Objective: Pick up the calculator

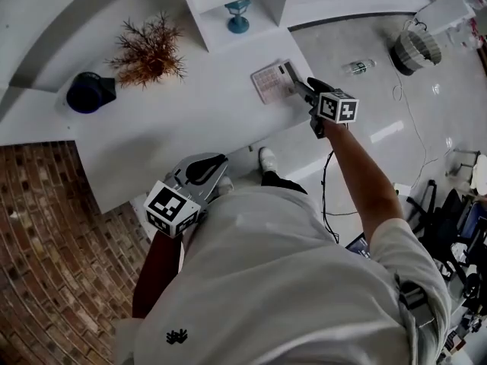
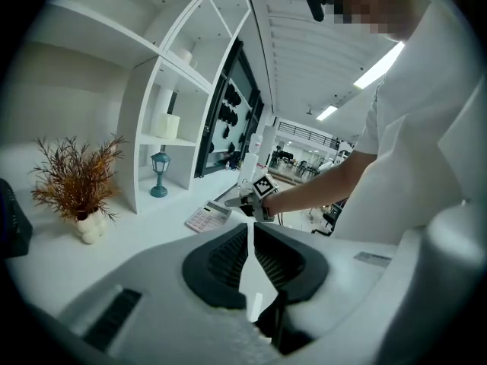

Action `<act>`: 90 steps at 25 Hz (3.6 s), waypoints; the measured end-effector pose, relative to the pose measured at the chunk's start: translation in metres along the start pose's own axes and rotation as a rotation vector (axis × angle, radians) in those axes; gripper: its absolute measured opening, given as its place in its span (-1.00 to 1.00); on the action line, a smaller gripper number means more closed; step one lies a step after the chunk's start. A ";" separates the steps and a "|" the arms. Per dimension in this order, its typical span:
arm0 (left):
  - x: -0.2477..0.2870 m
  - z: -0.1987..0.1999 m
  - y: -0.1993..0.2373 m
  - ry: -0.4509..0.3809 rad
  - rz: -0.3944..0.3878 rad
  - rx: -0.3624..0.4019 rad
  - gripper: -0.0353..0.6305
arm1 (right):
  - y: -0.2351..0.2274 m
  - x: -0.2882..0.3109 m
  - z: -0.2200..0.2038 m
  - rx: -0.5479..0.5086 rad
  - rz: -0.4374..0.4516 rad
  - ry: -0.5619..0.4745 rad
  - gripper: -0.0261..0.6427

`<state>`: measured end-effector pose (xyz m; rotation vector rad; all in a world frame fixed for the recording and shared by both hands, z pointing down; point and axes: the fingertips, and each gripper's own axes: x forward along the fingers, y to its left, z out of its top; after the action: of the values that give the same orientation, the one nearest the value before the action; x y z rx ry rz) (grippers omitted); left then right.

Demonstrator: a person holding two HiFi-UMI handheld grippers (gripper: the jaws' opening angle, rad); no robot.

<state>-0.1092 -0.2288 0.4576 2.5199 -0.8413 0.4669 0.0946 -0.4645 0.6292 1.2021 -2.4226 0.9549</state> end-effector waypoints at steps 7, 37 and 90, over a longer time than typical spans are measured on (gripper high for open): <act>0.020 0.007 0.015 0.018 0.056 -0.034 -0.81 | -0.011 0.033 0.001 0.091 0.088 0.040 -0.24; 0.010 0.018 0.028 -0.026 0.151 -0.060 -0.82 | -0.001 0.048 0.003 0.233 0.211 0.109 -0.76; -0.184 -0.130 0.003 -0.077 -0.059 -0.010 -0.88 | 0.353 -0.086 -0.028 0.030 0.353 0.051 -0.76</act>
<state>-0.2728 -0.0768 0.4875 2.5599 -0.7932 0.3472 -0.1305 -0.2397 0.4520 0.7589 -2.6385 1.1037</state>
